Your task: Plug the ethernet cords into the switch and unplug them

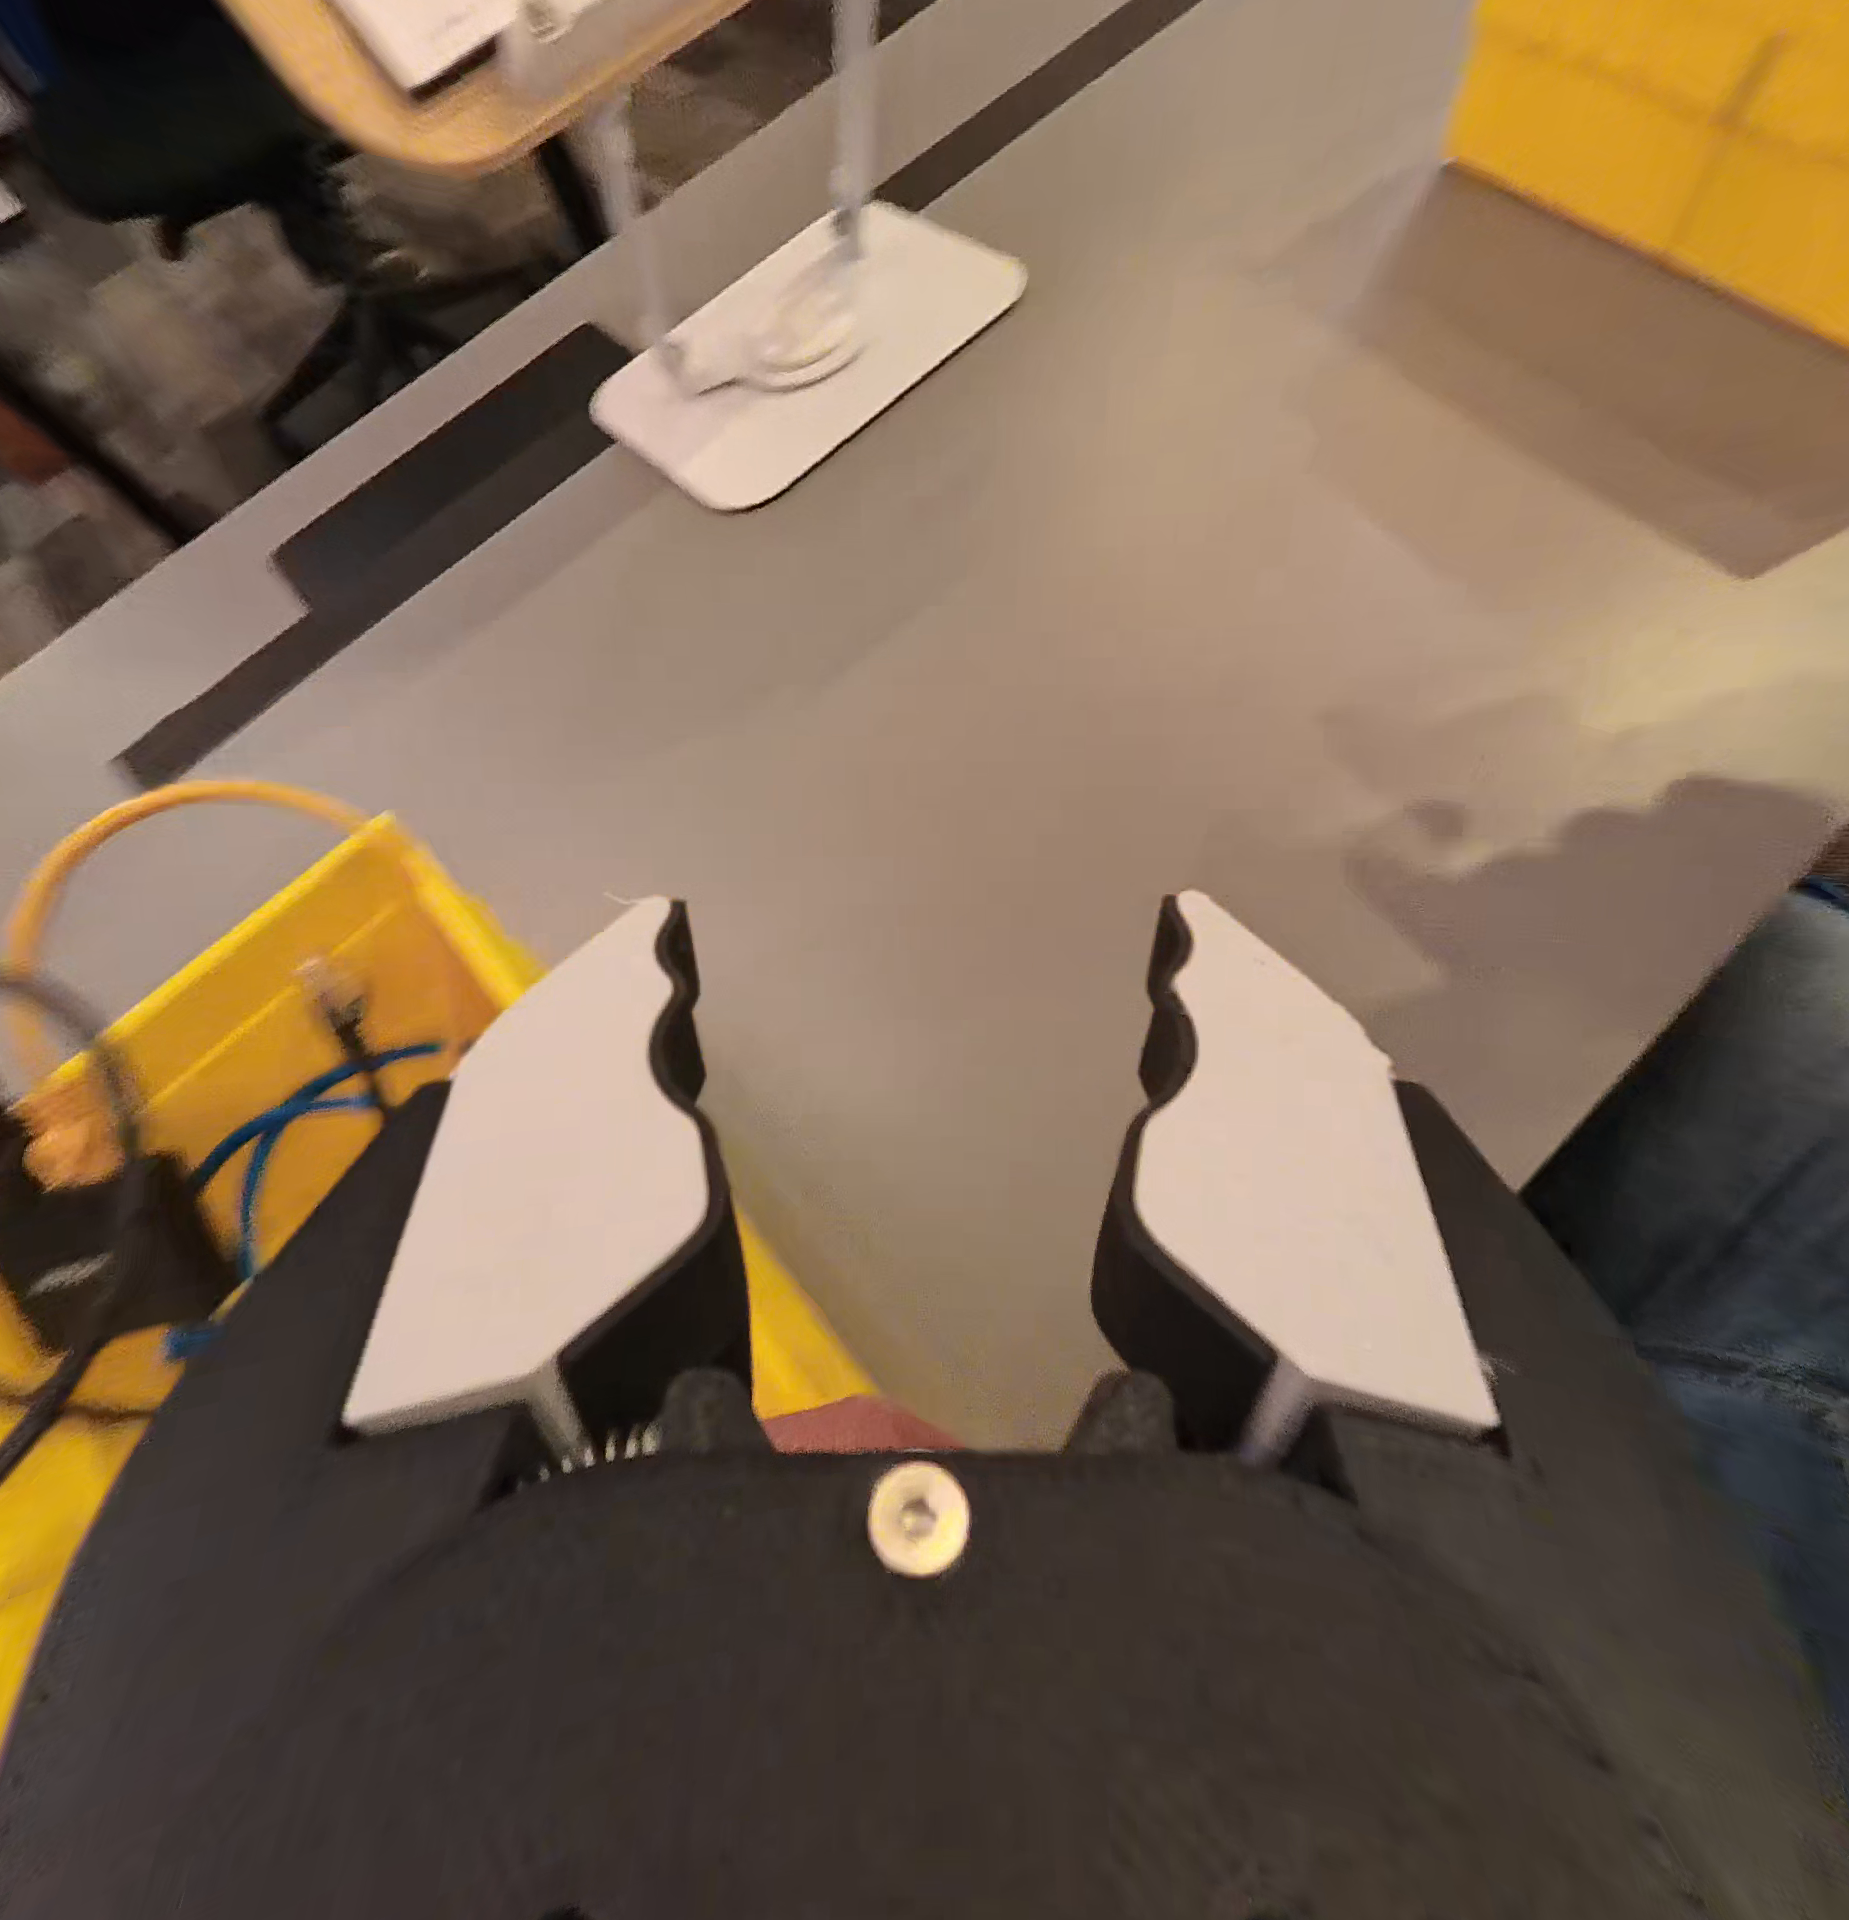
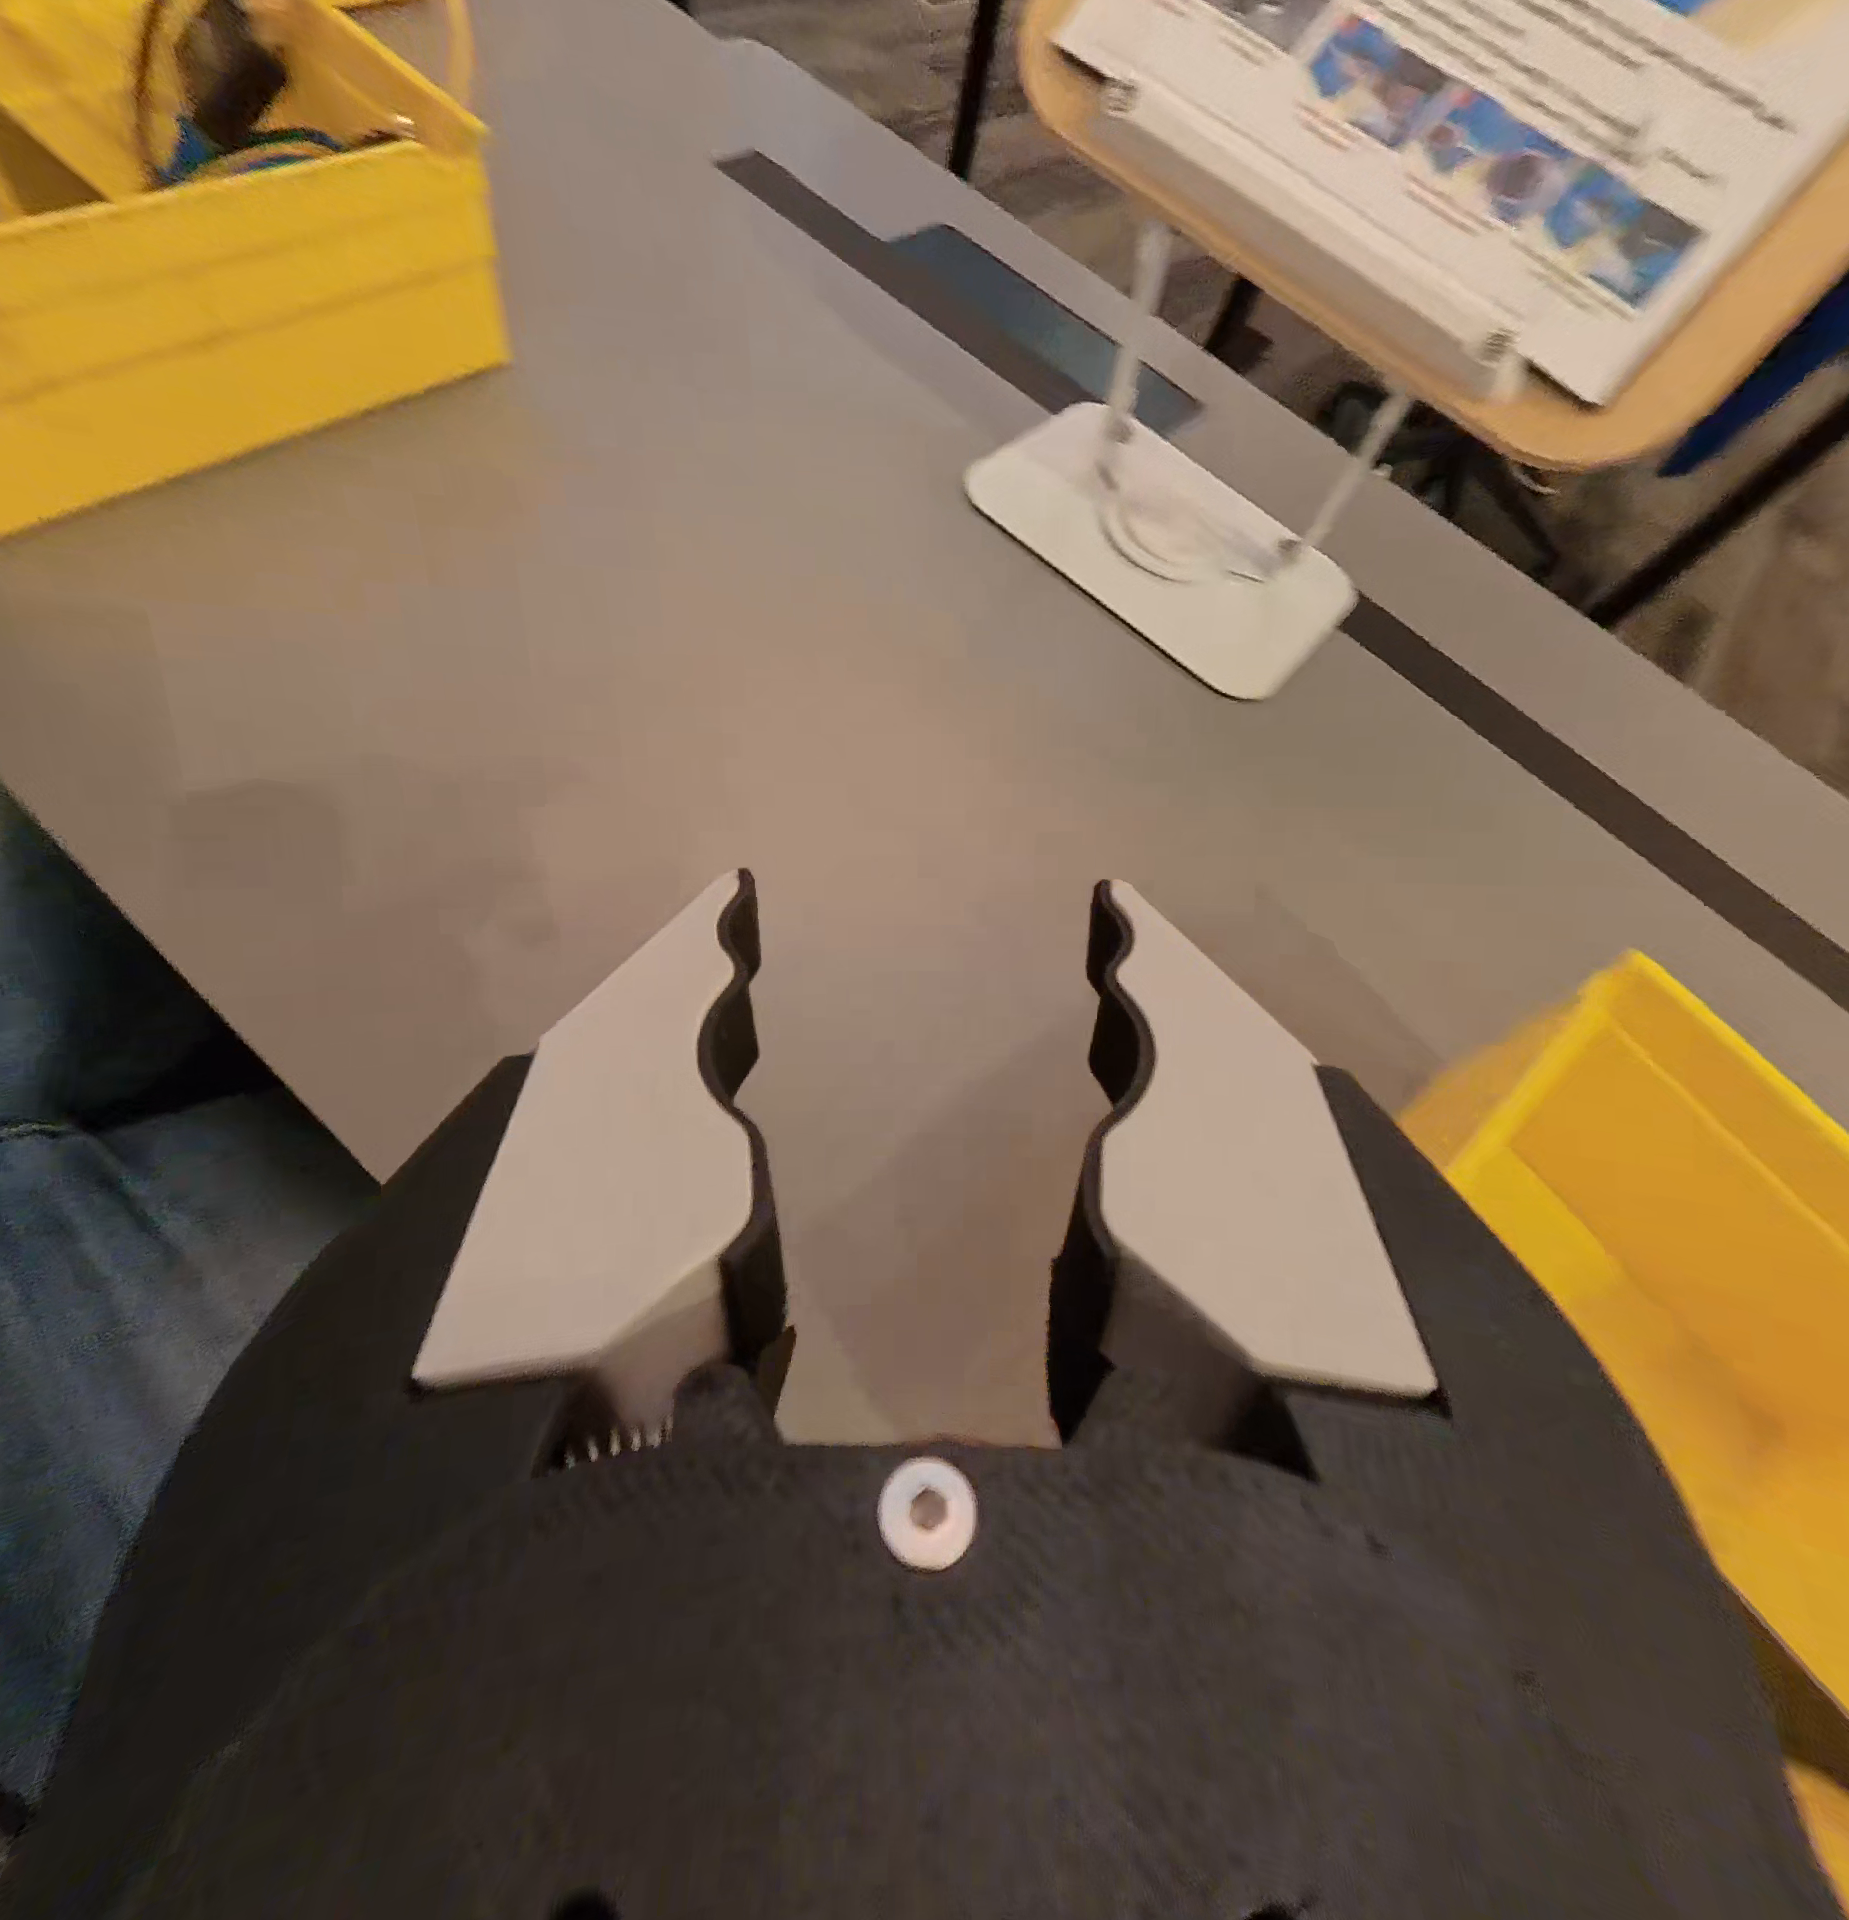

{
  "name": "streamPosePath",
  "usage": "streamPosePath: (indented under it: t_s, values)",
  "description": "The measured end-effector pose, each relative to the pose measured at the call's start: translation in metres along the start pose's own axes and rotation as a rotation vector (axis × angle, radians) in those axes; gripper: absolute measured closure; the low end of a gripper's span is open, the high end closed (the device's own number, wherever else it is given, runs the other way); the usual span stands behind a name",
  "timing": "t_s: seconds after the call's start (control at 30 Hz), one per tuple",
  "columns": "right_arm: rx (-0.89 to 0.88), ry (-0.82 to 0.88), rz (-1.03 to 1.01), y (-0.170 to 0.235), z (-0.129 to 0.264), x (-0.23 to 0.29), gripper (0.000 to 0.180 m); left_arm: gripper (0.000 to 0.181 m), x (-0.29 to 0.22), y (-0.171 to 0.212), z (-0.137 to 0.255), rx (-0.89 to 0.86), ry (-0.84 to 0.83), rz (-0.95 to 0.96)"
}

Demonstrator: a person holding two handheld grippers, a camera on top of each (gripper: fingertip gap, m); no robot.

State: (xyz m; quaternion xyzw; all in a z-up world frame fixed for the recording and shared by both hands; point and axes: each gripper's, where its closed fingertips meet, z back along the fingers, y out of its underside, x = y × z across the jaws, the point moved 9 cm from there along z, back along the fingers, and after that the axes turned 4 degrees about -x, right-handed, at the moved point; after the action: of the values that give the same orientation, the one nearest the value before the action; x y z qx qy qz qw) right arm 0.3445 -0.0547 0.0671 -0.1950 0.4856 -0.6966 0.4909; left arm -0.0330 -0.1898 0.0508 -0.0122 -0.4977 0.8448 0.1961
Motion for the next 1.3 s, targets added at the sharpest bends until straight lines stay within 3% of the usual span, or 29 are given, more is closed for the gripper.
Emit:
streamPosePath:
  t_s: [0.27,0.53,0.97,1.3]
  values:
    - [0.033,-0.249,-0.003,-0.006,-0.085,0.067,0.111,0.096,-0.067,-0.008,-0.074,0.065,0.223,-0.095]
    - [0.109,-0.306,0.028,0.035,-0.141,0.070,0.096,0.092,-0.087,0.026,-0.134,0.156,0.308,-0.031]
    - [0.144,-0.352,0.026,0.083,-0.173,0.067,0.088,0.088,-0.092,0.061,-0.155,0.246,0.313,-0.024]
    - [0.163,-0.390,0.031,0.084,-0.176,0.066,0.099,0.086,-0.091,0.061,-0.157,0.223,0.315,-0.020]
